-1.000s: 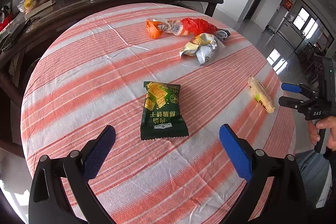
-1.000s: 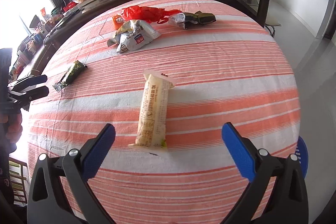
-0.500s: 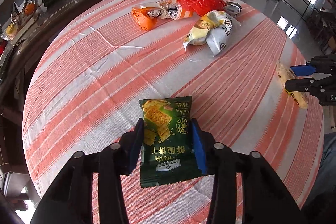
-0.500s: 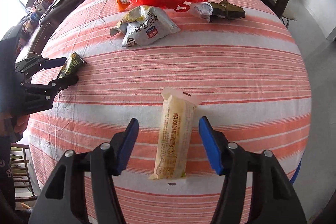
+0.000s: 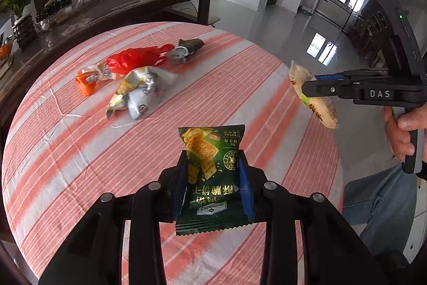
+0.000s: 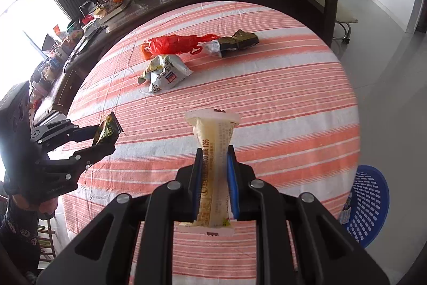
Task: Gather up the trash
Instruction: 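Grasp the green packet with left tool while right tool lifts bread bag, then carry green packet and bread bag to the blue wastebasket and release both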
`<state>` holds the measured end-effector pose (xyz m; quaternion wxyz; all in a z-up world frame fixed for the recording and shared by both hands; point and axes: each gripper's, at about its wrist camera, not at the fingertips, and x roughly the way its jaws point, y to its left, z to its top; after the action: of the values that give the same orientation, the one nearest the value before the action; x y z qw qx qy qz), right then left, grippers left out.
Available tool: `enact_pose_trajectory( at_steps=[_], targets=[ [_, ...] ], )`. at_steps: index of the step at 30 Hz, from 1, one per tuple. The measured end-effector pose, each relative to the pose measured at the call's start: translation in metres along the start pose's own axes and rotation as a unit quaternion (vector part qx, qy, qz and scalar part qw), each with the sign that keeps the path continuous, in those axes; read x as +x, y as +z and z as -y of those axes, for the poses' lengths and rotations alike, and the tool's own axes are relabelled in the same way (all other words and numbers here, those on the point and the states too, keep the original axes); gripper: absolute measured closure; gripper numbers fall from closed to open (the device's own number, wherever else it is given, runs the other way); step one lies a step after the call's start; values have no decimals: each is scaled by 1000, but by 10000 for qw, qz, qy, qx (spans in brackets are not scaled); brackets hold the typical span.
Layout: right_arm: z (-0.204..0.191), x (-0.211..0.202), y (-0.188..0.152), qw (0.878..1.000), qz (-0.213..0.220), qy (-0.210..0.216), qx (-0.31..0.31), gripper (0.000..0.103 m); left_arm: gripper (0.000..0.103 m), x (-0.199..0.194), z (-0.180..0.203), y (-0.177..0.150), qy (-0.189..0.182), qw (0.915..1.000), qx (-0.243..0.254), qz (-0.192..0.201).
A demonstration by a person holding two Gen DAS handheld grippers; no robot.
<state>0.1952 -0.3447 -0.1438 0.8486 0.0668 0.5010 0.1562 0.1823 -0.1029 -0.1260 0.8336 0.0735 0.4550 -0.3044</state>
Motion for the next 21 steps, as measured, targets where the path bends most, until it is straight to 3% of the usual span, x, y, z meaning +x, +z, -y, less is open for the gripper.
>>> enact_pose_trajectory(
  at_steps=[6,10,15,21],
  targets=[
    [96,-57,-28,9956,332,-652,589,87,68,39,99,37,-743,9970,221,-15],
    [166,-70,-61,9888,358,-936,1102,87,68,74,167,57,-1260,9914,323,-136],
    [233,-66,-96,9803,365,-1179,1544,87,68,133,239,67,-1469,9864,556,-493],
    [288,-45,-124,9723,381,-1245,1942,87,68,199,288,69,-1438,9837,739,-789]
  ],
)
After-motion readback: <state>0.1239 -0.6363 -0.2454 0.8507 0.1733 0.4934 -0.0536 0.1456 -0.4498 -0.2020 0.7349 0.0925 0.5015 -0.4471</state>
